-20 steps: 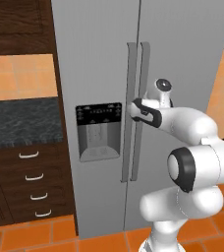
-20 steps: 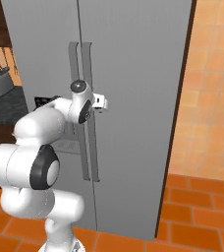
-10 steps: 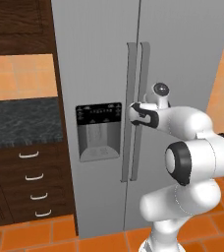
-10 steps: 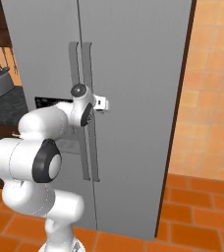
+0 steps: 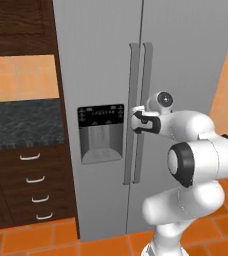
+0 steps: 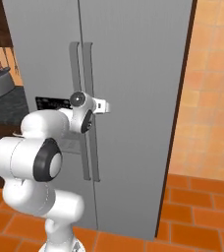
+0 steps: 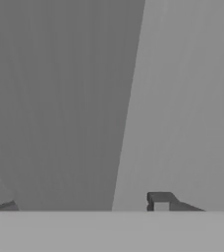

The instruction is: Take the strawberry from the fridge and place it on top of the pancake, located on the dining counter.

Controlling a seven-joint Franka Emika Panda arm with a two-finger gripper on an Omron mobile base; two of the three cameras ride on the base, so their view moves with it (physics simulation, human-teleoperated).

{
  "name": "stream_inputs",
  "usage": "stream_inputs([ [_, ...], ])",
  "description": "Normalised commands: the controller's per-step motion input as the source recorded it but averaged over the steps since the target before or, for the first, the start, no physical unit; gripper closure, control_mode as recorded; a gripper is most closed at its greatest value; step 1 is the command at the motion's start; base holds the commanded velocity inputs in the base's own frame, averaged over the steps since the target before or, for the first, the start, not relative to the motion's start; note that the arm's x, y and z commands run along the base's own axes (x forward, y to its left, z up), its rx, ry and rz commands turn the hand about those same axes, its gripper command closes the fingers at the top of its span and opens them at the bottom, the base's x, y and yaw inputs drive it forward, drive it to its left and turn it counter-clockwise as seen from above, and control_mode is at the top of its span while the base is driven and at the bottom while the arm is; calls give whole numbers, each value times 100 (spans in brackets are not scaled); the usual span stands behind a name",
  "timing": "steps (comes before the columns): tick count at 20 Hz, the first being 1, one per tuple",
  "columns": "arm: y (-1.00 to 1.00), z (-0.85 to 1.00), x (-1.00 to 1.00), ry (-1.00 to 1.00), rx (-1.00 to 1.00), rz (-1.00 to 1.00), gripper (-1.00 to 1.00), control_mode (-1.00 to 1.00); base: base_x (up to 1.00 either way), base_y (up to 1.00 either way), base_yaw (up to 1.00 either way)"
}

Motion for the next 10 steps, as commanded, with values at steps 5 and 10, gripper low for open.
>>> stream_inputs([
  [5, -100, -19, -17, 4, 1, -5, 100, -100, 0, 0, 0],
  [10, -100, -15, -55, -4, 5, -1, 100, -100, 0, 0, 0],
])
